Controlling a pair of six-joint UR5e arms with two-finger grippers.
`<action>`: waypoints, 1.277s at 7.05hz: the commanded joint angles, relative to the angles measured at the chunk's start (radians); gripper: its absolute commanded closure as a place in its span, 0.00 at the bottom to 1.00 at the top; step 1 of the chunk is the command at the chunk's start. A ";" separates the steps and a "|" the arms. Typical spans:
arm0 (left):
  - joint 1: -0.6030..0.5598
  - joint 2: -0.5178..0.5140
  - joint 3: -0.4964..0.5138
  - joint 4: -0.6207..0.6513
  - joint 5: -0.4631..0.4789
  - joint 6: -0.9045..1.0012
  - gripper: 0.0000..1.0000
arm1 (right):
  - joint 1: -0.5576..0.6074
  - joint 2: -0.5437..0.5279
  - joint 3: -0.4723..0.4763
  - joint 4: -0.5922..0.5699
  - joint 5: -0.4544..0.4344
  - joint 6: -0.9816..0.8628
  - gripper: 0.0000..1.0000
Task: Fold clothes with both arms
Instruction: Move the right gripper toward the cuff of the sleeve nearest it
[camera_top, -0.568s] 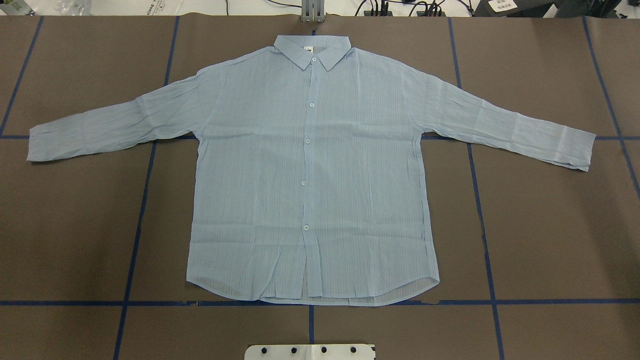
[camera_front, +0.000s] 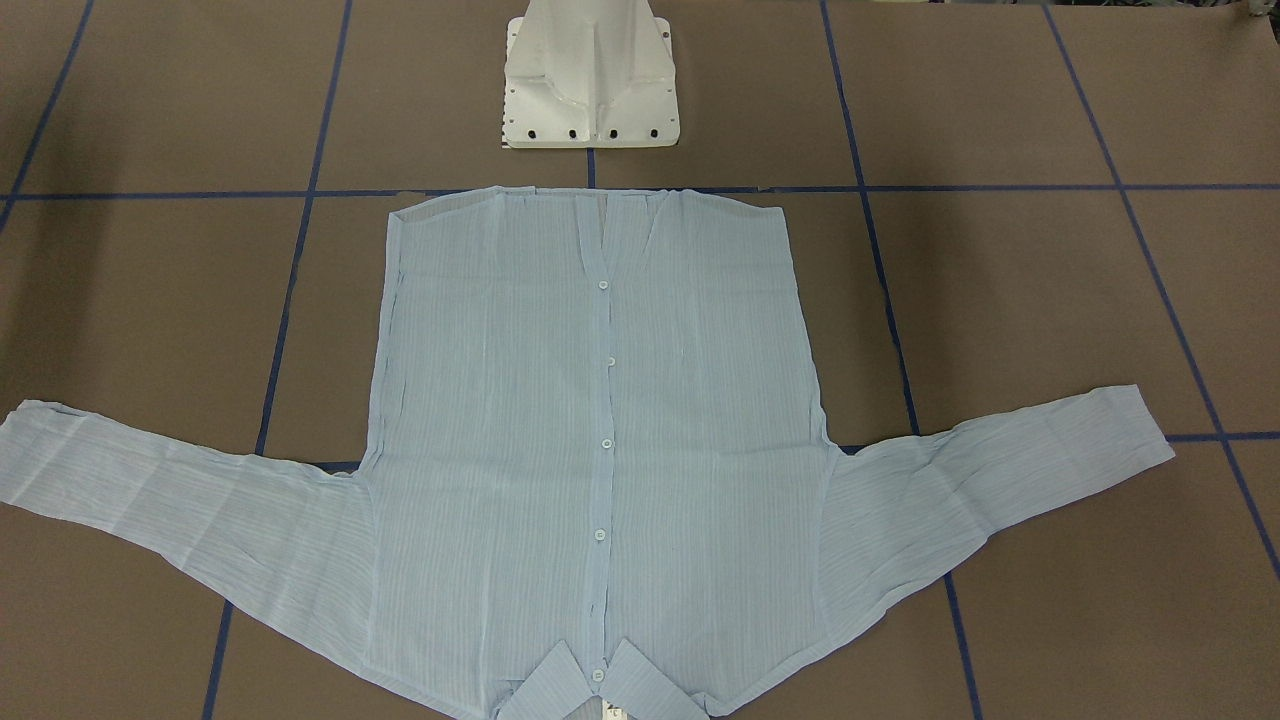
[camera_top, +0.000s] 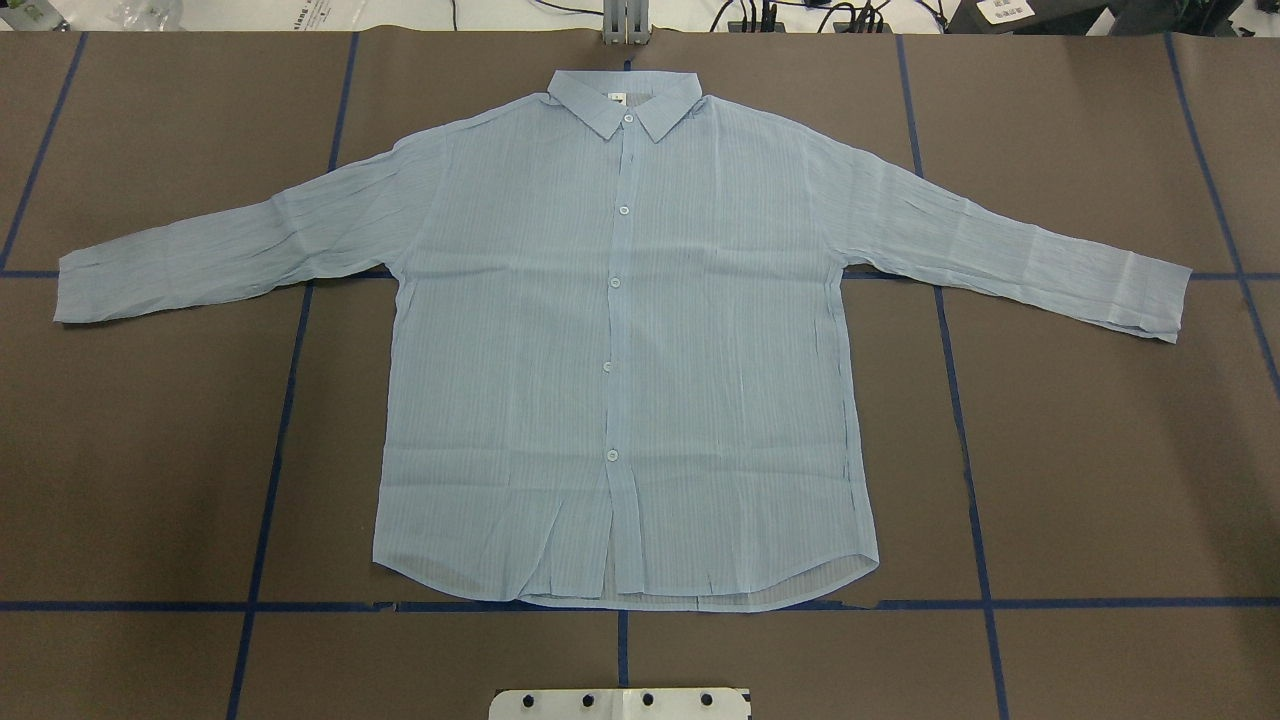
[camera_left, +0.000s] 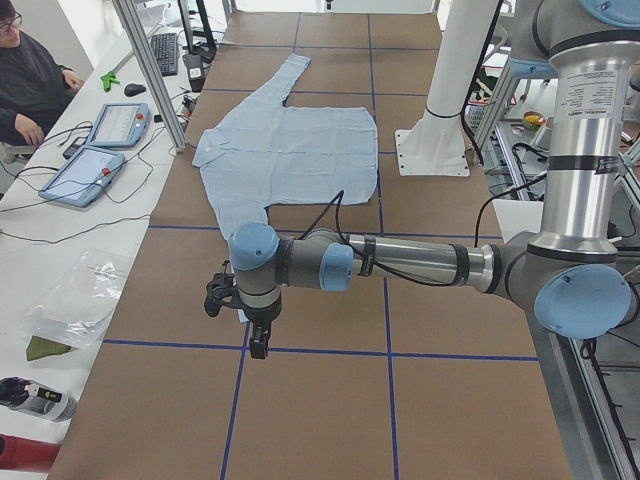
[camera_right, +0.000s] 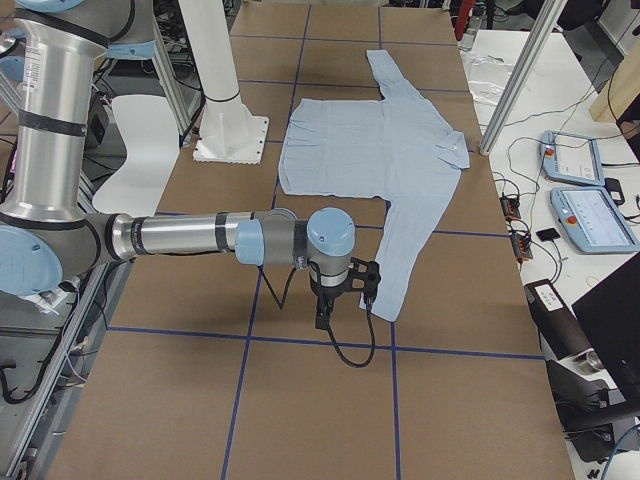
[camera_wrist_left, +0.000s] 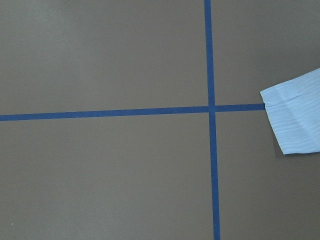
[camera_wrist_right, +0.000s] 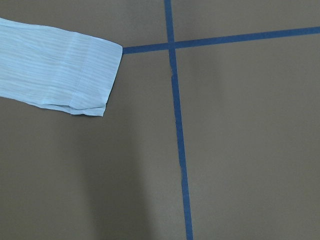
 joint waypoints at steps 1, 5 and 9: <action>0.007 -0.010 -0.045 0.000 0.000 -0.007 0.00 | 0.000 0.006 -0.004 0.000 -0.001 0.003 0.00; 0.027 -0.021 -0.121 -0.051 -0.103 -0.008 0.00 | -0.023 0.059 -0.025 0.078 0.023 -0.001 0.00; 0.039 -0.030 -0.046 -0.182 -0.187 -0.014 0.00 | -0.132 0.137 -0.351 0.533 0.096 0.153 0.00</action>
